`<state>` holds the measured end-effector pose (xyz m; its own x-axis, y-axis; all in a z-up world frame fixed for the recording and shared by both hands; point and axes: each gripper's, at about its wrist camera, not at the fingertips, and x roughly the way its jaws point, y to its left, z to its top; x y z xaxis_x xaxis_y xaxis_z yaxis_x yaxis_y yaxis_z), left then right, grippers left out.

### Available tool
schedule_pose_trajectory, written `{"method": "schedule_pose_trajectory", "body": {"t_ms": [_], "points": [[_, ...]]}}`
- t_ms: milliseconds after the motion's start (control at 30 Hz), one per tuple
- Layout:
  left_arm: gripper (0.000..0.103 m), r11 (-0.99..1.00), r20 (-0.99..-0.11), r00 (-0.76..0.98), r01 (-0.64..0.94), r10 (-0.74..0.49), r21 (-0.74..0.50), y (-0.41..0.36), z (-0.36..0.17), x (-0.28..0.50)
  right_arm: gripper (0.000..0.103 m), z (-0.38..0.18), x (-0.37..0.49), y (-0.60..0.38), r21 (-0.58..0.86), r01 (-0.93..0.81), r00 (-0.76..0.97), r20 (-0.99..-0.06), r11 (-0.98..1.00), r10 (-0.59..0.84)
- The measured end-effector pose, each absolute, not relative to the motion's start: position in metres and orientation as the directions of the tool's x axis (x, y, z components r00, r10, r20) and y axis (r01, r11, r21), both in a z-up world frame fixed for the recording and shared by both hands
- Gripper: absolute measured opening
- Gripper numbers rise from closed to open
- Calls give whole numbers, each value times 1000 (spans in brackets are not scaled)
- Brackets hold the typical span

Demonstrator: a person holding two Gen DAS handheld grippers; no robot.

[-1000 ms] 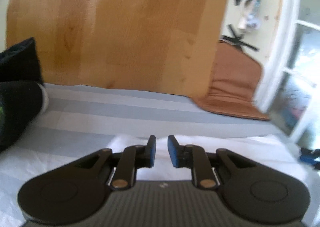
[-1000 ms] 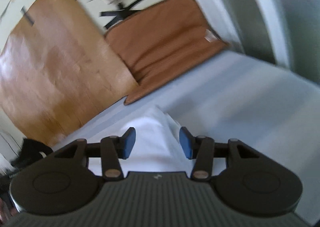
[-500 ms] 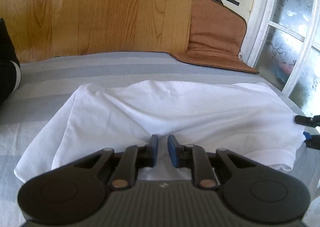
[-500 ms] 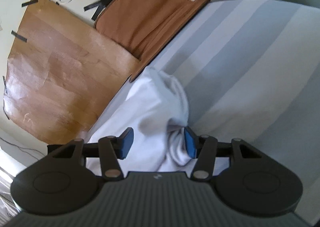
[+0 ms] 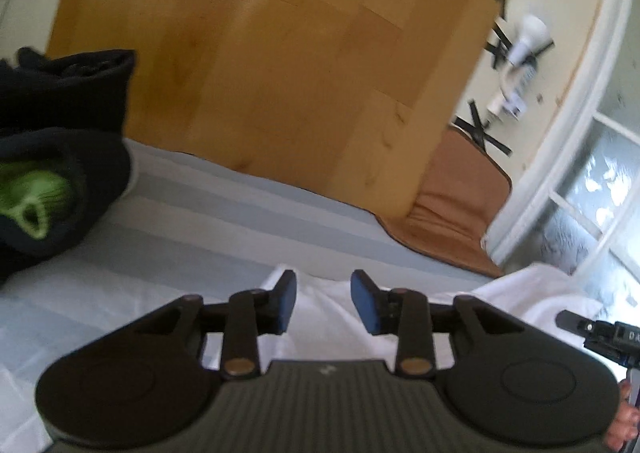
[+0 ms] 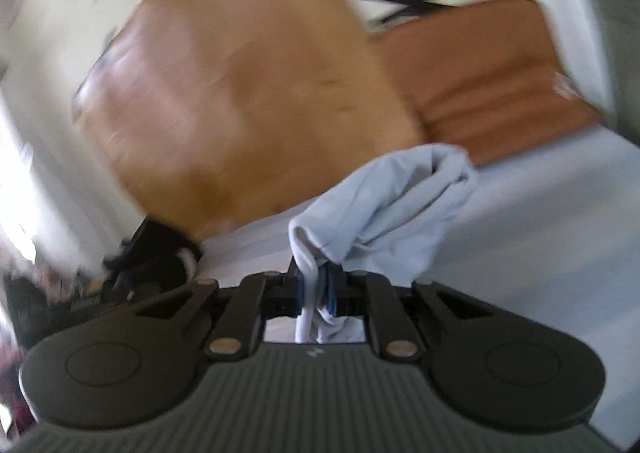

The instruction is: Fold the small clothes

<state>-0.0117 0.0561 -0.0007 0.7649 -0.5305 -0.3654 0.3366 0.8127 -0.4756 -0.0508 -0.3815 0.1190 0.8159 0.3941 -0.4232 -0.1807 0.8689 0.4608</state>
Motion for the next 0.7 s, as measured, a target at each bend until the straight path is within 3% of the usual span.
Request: {"method": "schedule_pose_trajectory", "body": {"t_ms": [200, 467, 600, 700], "points": [[36, 809, -396, 759, 282, -517, -515, 71, -23, -5, 14, 112, -15, -289, 364, -364, 702, -498, 857, 510], [45, 811, -405, 777, 218, -481, -544, 107, -33, -5, 13, 81, 12, -196, 358, -528, 517, -584, 770, 626], [54, 806, -411, 775, 204, -480, -556, 112, -35, -2, 25, 59, 23, -181, 387, -531, 447, -627, 753, 638], [56, 809, -414, 766, 228, -492, -541, 104, -35, -1, 39, 72, 16, -198, 429, -557, 444, -569, 711, 692]]}}
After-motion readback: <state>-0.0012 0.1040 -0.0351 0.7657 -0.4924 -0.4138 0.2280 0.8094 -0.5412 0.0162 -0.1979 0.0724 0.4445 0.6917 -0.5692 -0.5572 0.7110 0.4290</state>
